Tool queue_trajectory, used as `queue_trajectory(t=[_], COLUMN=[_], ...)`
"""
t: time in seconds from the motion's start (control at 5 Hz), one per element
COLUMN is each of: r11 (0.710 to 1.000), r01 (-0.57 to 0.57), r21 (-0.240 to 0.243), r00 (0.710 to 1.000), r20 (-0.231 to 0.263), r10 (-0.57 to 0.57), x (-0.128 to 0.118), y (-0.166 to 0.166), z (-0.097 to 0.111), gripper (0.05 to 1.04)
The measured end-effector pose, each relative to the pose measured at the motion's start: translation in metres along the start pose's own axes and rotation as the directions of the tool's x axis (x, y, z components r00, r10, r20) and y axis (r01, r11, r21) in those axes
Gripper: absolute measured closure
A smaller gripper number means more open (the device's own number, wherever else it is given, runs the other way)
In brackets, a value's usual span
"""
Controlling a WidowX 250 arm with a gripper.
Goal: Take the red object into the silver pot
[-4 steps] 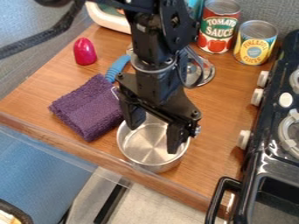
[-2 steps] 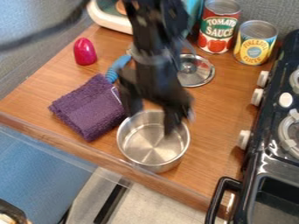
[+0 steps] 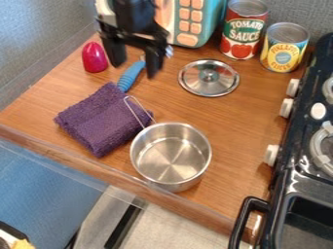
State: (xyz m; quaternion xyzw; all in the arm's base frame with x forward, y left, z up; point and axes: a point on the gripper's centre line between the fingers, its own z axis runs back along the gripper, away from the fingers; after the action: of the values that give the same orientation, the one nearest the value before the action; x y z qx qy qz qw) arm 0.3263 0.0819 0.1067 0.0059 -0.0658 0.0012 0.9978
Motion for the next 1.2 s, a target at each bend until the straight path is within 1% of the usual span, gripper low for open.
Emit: queue_trajectory(t=[0.2, 0.4, 0.6, 0.8, 1.2], r11=[1.0, 0.999, 0.998, 0.997, 0.997], r01=[0.003, 0.008, 0.0, -0.006, -0.013], r21=[0.024, 0.039, 0.057, 0.072, 0.082], r00=[1.0, 0.999, 0.998, 0.998, 0.993], r20=[-0.03, -0.053, -0.056, -0.067, -0.12], r10=[-0.002, -0.006, 0.003, 0.011, 0.023], x=[0.024, 0.036, 0.039, 0.044, 0.046], y=[0.042, 0.072, 0.089, 0.098, 0.104], z=[-0.012, -0.02, -0.021, -0.027, -0.05], gripper=[0.083, 0.083, 0.083, 0.083, 0.083])
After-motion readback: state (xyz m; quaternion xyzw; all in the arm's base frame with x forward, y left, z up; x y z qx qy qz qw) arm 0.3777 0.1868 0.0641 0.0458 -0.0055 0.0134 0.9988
